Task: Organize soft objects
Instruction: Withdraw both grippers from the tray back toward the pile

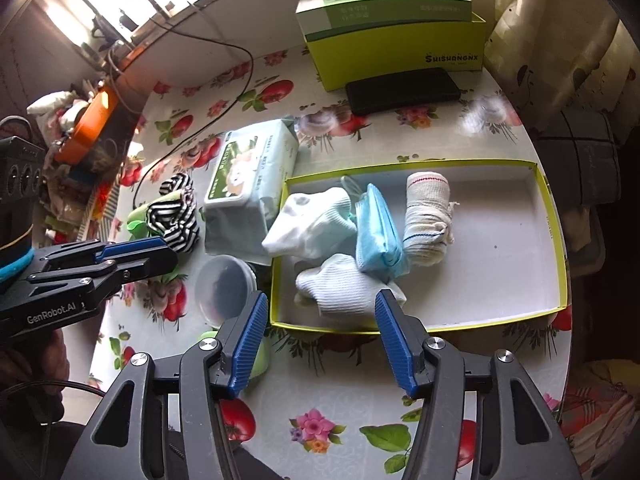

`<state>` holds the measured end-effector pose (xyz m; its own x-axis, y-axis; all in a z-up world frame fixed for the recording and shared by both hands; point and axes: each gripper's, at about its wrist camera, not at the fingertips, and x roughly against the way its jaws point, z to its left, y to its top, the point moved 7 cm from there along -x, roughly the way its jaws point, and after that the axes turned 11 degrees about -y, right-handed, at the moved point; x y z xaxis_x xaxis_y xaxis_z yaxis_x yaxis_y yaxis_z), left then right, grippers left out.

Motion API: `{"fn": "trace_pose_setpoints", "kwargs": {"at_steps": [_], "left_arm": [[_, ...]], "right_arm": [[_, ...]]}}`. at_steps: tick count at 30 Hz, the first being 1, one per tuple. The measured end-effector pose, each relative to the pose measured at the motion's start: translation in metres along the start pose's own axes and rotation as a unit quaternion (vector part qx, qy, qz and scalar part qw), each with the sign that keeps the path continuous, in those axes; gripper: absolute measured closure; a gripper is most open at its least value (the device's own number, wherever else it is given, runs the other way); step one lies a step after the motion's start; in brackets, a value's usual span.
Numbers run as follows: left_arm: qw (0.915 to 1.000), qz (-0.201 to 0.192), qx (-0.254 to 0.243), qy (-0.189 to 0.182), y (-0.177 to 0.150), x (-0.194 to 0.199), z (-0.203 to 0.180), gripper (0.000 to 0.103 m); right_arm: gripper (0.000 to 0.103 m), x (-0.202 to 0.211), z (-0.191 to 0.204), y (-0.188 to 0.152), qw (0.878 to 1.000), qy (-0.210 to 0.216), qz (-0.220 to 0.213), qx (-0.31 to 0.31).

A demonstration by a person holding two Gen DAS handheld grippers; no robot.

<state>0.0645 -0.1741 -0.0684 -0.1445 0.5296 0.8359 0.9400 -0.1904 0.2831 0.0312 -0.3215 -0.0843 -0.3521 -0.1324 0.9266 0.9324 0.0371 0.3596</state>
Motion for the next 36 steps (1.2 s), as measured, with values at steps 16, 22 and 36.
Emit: {"fn": "trace_pose_setpoints", "kwargs": {"at_steps": [16, 22, 36], "left_arm": [[0.9988, -0.03, 0.038, 0.013, -0.029, 0.033, 0.032, 0.077], [0.9981, -0.036, 0.047, 0.02, -0.039, 0.04, 0.039, 0.077], [0.9961, -0.046, 0.07, 0.028, -0.054, 0.049, 0.054, 0.077]], "right_arm": [[0.04, 0.018, 0.058, 0.003, 0.997, 0.006, -0.017, 0.069], [0.04, 0.021, 0.073, -0.002, 0.996, 0.02, -0.016, 0.08], [0.04, 0.015, 0.102, -0.014, 0.993, 0.025, 0.004, 0.119]]}}
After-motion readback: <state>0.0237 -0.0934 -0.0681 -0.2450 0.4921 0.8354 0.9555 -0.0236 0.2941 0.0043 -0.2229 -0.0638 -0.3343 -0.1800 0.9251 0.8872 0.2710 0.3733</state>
